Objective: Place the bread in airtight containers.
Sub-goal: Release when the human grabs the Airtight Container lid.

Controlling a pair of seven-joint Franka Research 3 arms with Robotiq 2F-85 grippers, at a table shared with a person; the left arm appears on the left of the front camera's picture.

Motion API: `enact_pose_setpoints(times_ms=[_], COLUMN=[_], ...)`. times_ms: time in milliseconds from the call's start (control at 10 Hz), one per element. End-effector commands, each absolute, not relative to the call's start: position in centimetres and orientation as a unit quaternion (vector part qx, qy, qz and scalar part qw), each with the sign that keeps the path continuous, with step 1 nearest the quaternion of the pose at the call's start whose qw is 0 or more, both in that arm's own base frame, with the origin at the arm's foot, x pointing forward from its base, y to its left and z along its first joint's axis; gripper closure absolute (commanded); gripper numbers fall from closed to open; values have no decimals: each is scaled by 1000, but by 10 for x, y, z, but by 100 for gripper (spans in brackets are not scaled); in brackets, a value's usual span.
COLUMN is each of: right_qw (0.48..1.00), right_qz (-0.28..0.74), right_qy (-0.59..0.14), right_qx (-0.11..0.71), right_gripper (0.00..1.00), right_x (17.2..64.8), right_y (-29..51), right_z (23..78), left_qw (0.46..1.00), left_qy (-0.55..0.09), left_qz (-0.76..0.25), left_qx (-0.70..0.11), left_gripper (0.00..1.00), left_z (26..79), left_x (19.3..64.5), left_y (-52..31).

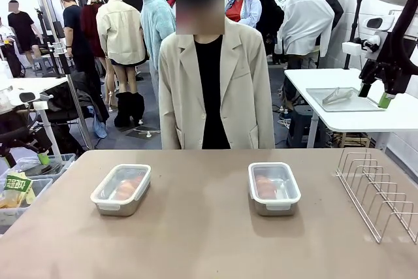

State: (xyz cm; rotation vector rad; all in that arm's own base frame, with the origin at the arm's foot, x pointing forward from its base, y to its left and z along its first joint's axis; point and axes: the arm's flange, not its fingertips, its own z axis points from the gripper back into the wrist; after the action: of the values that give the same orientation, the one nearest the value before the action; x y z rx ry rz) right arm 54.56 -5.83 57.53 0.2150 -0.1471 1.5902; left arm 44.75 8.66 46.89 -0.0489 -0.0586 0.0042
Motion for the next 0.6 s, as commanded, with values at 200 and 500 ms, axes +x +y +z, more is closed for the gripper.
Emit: enact_pose_setpoints(times_ms=[200, 500], right_qw=[692, 692], right_qz=[712, 712], right_qy=[-66, -66], right_qx=[97, 97], right_gripper=[0, 0], right_x=[542, 542], right_y=[-58, -58], right_z=[574, 574], left_qw=[999, 999], left_qy=[-36, -36], left_qz=[11, 11], left_qx=[-18, -18], left_gripper=[0, 0], left_z=[469, 469], left_x=[447, 447], left_y=[87, 87])
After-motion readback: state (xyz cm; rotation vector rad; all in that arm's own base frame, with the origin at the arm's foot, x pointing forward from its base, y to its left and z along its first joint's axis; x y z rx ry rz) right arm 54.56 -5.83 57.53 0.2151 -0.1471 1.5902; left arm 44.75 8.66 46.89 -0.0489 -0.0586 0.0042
